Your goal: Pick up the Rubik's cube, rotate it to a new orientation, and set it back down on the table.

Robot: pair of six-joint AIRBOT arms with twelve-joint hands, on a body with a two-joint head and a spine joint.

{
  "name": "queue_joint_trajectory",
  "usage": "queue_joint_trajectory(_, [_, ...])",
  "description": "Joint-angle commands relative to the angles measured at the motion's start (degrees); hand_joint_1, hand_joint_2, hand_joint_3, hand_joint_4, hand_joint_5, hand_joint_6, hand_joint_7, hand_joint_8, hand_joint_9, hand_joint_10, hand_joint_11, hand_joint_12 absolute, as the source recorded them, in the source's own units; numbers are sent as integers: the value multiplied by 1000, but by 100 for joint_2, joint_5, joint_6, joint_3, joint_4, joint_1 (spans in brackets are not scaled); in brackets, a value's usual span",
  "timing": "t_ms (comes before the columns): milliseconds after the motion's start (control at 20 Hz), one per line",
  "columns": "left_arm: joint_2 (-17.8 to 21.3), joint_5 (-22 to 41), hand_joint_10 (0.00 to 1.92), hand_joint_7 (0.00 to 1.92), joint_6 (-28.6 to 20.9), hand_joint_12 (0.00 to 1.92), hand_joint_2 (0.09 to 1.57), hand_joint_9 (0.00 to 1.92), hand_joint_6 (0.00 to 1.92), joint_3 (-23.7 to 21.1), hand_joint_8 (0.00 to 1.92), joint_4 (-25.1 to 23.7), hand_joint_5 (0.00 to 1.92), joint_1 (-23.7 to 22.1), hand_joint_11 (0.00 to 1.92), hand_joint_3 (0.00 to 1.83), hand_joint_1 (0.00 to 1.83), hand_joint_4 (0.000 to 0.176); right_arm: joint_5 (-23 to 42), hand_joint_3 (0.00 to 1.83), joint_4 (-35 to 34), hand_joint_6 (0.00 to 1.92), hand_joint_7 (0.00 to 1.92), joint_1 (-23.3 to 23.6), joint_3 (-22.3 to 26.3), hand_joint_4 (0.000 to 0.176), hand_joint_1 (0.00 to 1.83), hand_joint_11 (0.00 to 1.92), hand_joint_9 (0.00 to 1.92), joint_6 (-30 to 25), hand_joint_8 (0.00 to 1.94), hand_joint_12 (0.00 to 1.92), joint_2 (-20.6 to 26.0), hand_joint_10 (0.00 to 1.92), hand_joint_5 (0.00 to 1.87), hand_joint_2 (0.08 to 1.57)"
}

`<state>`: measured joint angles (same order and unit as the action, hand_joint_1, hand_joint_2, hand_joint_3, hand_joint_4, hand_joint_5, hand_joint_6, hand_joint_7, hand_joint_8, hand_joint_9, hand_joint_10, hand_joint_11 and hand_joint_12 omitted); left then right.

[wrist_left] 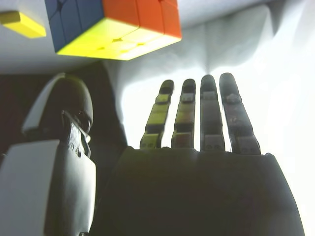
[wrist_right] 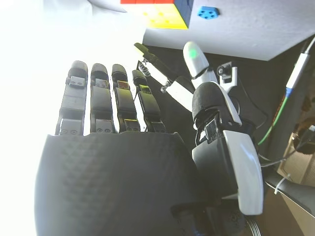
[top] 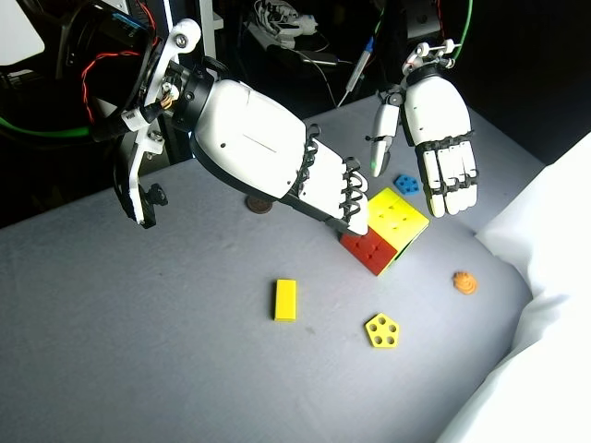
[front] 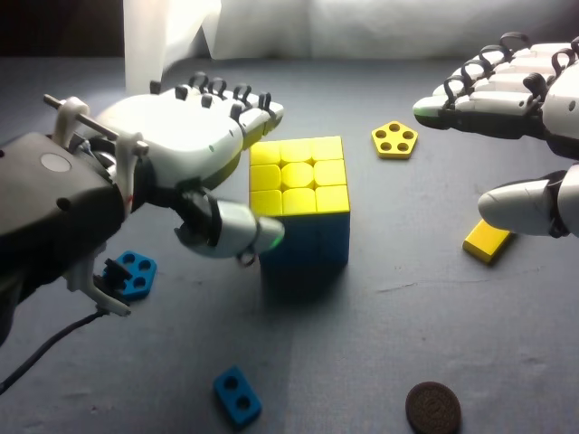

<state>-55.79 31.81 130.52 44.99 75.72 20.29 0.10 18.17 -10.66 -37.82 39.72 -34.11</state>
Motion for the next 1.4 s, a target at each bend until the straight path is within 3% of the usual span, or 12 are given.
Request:
queue_joint_trajectory(0, [-36,272,4,12,0,261,1115,37,0,47,1,-269,0,-23,0,0,729,0,585,15,-34,0,31,24,12,0,0,0,2,-1,6,0,27,1,0,1386])
queue_joint_trajectory(150, [-229,336,4,3,0,291,1047,42,0,166,1,-226,0,-18,0,0,927,0,564,14,-34,0,29,16,17,0,0,0,8,0,5,0,23,3,0,1386])
queue_joint_trajectory(300, [-399,413,0,0,4,295,1038,31,0,269,0,-128,0,-39,0,0,975,0,563,12,-34,2,31,16,25,0,0,0,5,0,5,0,23,2,5,1387])
queue_joint_trajectory(700, [-777,761,3,0,296,297,1062,23,0,485,0,563,0,-172,0,4,930,0,507,9,-34,1,32,16,87,0,0,0,4,12,8,0,24,2,3,1389])
queue_joint_trajectory(750, [-809,813,0,0,354,231,1069,4,0,509,0,634,0,-193,0,5,930,0,507,8,-34,5,43,14,87,0,0,0,7,28,13,0,24,3,11,1387])
queue_joint_trajectory(900, [-930,894,3,0,395,336,1048,17,0,604,0,737,0,-239,0,0,935,0,508,6,-34,0,32,-15,84,0,0,0,1,62,6,0,25,0,0,1385])
queue_joint_trajectory(1100, [-1042,977,5,0,537,337,1064,29,0,670,0,969,0,-278,0,2,907,0,650,5,-34,1,35,-17,82,0,0,0,4,62,6,0,26,2,2,1384])
queue_joint_trajectory(1200, [-1064,1013,0,0,558,230,1087,0,0,673,0,1021,0,-277,0,5,887,0,698,5,-34,0,10,-24,76,0,0,0,0,62,0,0,28,0,0,1385])
queue_joint_trajectory(1350, [-1107,1070,1,0,619,283,1075,9,0,686,0,1122,0,-281,0,0,916,0,831,4,-35,0,20,-71,63,0,0,0,0,63,8,0,37,0,0,1384])
